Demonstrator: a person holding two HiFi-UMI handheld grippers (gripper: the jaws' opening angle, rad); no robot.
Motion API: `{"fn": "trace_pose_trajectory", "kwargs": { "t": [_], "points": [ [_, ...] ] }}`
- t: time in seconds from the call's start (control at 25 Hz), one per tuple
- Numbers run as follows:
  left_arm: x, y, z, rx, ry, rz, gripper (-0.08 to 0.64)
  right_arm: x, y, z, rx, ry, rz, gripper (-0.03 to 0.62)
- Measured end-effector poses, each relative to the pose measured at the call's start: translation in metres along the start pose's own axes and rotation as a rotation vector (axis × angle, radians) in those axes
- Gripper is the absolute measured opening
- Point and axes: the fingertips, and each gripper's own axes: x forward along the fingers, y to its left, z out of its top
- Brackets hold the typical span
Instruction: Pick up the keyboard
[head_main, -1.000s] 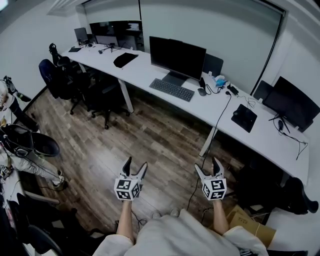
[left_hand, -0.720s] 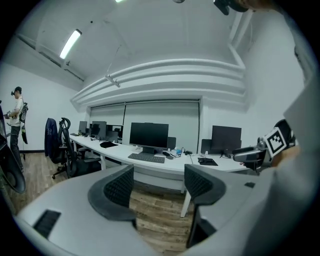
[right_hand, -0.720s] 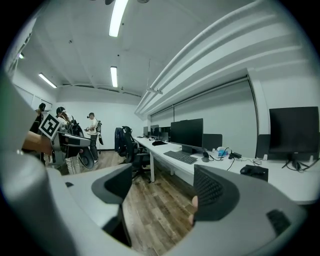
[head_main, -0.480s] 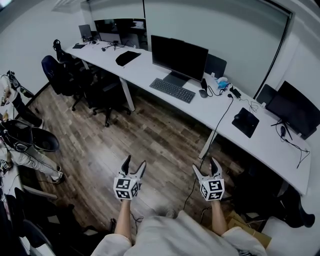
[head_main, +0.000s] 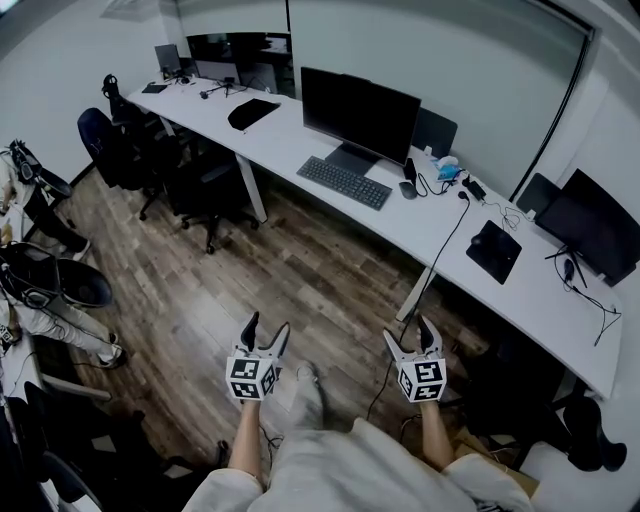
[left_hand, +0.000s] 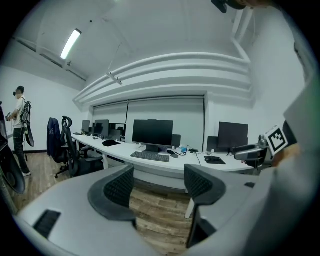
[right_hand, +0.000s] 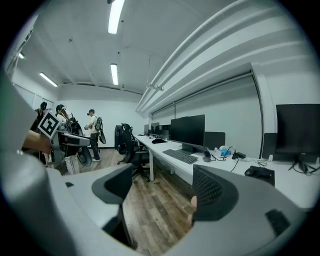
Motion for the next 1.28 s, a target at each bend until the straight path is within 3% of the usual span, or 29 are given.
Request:
{"fn": "trace_pose_trajectory", "kwargs": {
  "t": [0.32,0.96,1.28],
  "points": [
    [0.065,0.044,0.006,-0.011,0.002,-0.016,0.311,0.069,-0.012,0.011,-0.007,0.014,-0.02,0.359],
    [0.226,0.166,0.076,0.008,-0.011,-0.078,0.311,0.25,-0.037,0.082,-0.011,0.008,-0.092,0.359],
    [0.278,0.215,0.091,0.013,-0.01,-0.096,0.311,0.316,-0.037,0.1,-0.01,0.009,-0.116,0.356]
  ]
}}
